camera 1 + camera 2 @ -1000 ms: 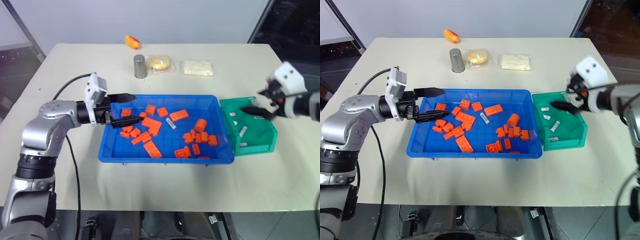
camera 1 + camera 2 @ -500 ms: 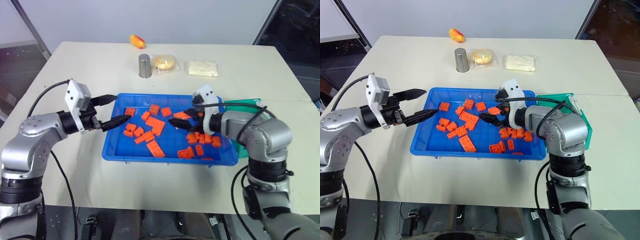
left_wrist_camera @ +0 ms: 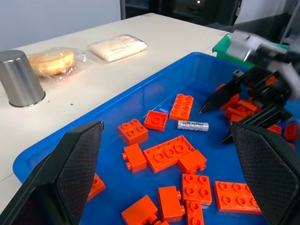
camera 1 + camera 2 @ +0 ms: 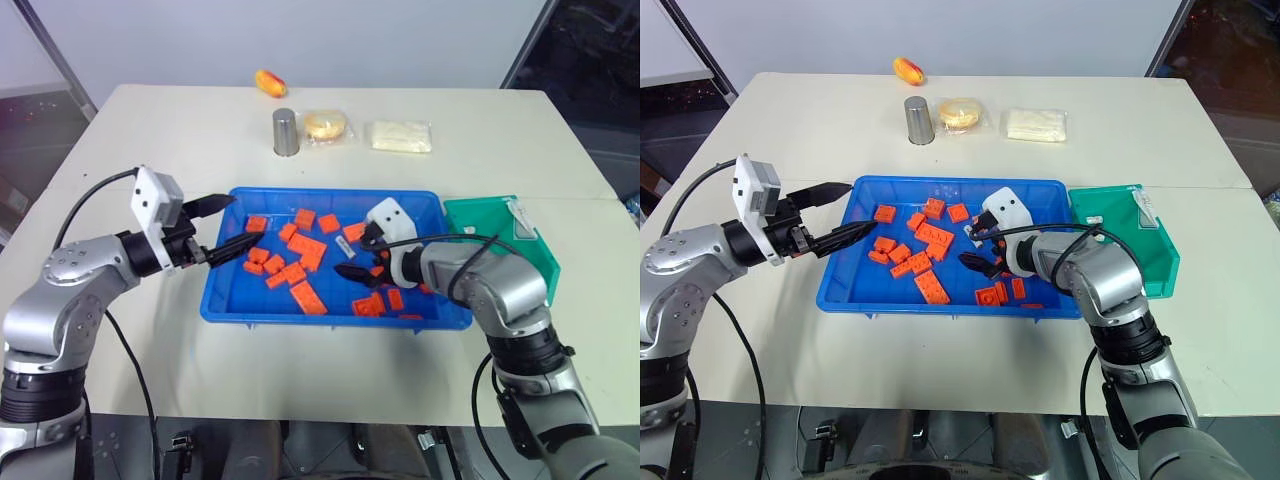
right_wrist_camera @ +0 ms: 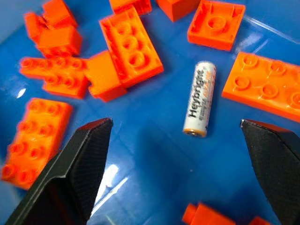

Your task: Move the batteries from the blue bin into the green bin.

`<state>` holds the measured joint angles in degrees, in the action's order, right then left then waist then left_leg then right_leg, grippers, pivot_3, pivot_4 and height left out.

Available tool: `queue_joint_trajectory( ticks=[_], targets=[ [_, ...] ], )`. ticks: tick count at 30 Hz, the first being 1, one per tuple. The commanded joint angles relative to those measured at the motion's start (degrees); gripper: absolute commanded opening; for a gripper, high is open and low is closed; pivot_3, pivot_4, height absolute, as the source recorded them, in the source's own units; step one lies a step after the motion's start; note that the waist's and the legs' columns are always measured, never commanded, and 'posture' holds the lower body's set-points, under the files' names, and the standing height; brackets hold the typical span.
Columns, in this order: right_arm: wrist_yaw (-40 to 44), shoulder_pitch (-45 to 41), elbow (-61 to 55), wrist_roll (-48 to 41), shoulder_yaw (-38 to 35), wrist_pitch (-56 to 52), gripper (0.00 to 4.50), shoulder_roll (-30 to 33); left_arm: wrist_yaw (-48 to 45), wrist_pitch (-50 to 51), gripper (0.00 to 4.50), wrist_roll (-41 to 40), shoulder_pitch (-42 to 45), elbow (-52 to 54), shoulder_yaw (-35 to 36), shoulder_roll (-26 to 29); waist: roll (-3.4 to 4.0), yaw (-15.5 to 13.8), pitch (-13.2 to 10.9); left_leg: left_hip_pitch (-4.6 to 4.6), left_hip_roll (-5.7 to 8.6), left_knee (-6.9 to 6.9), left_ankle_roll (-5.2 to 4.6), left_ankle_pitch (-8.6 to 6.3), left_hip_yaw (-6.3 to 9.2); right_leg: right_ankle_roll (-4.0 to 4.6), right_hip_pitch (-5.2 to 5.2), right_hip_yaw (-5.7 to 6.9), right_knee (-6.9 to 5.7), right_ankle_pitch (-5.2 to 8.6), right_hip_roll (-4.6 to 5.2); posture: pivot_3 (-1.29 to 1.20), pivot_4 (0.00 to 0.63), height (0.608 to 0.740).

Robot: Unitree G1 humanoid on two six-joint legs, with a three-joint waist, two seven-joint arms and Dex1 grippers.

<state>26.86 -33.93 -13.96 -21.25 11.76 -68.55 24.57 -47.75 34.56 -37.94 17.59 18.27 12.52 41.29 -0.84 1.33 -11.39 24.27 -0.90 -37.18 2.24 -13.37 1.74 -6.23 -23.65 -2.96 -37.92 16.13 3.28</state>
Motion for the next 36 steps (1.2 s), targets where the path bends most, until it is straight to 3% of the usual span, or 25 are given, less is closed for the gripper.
queue_joint_trajectory(
  ticks=[1, 3, 7, 12, 16, 20, 27, 32, 36],
  targets=[
    [1.01, -2.37, 2.84, 1.03, 1.28, 3.62, 4.47, -1.1, -0.25, -0.25, 4.5, -0.43, 0.23, 2.06, 0.73, 0.91, -0.01, 0.06, 0.01, 0.0, 0.0, 0.0, 0.0, 0.0, 0.0, 0.0, 0.0, 0.0, 0.0, 0.0, 0.0, 0.0, 0.15, 0.74],
    [1.31, -3.08, 4.73, 1.35, 1.95, 4.65, 4.47, -2.09, -0.59, -0.05, 4.5, -0.66, 0.02, 2.31, 0.92, 1.42, -0.01, 0.07, 0.01, -0.02, -0.01, 0.0, 0.0, 0.0, 0.0, 0.0, 0.0, 0.0, 0.0, 0.0, -0.01, 0.0, 0.15, 0.74],
    [1.6, -3.98, 8.9, 3.04, 3.48, 7.61, 2.66, -3.5, -1.71, 1.03, 4.5, -1.26, -0.86, 3.66, 1.15, 3.21, -0.02, 0.08, 0.01, -0.02, -0.02, 0.01, 0.0, 0.0, 0.01, 0.0, 0.0, 0.0, -0.01, 0.0, -0.02, 0.0, 0.15, 0.74],
    [2.75, -4.21, 8.7, 3.7, 4.79, 8.25, 0.05, -3.59, -2.62, 2.23, 4.5, -2.76, -2.0, 5.18, 2.06, 4.88, -0.03, 0.05, 0.02, -0.03, -0.02, 0.03, 0.0, 0.0, 0.01, 0.0, 0.01, 0.0, -0.01, 0.0, -0.02, 0.0, 0.15, 0.74],
    [3.62, -4.78, 7.79, 5.18, 6.06, 9.41, 0.04, -1.98, -3.71, 2.33, 4.5, -3.18, -2.21, 5.04, 1.95, 5.57, -0.03, 0.01, 0.02, -0.1, -0.02, 0.03, 0.0, 0.0, 0.01, 0.01, 0.08, 0.0, 0.0, 0.0, -0.02, 0.0, 0.15, 0.74],
    [6.03, -7.08, 6.26, 9.1, 7.28, 13.75, 0.04, 4.07, -4.73, 0.89, 4.5, -3.22, 0.99, 2.01, -0.26, 3.6, -0.03, -0.32, 0.02, -0.1, -0.01, 0.02, 0.0, 0.0, 0.0, 0.01, 0.08, 0.0, 0.01, 0.0, -0.01, 0.0, 0.15, 0.74],
    [13.03, -12.84, -0.53, 5.45, -2.78, 8.67, 0.04, 17.03, -10.18, -3.17, 4.5, -0.13, 13.32, -7.47, -7.74, -1.68, -0.04, -0.5, 0.0, 0.0, 0.01, 0.0, 0.0, 0.0, 0.01, 0.0, 0.04, 0.02, 0.06, 0.0, -0.01, 0.0, 0.15, 0.74],
    [16.82, -8.18, -1.53, 6.39, -8.36, 9.79, 0.04, 29.82, -15.52, -8.25, 4.5, 4.62, 20.23, -15.89, -14.59, -7.11, -0.07, -0.56, 0.02, 0.02, 0.01, 0.05, -0.02, -0.01, 0.03, 0.0, 0.11, 0.05, 0.27, 0.0, -0.02, 0.0, 0.15, 0.74],
    [17.62, -1.58, -3.03, 5.67, -13.48, 9.33, 0.04, 34.83, -18.32, -11.03, 4.5, 6.92, 23.8, -21.2, -16.63, -9.78, -0.06, -0.08, 0.01, 0.04, 0.0, 0.03, -0.03, -0.01, -0.03, -0.02, 0.11, 0.01, 0.31, -0.01, -0.02, 0.0, 0.15, 0.74]
  ],
)
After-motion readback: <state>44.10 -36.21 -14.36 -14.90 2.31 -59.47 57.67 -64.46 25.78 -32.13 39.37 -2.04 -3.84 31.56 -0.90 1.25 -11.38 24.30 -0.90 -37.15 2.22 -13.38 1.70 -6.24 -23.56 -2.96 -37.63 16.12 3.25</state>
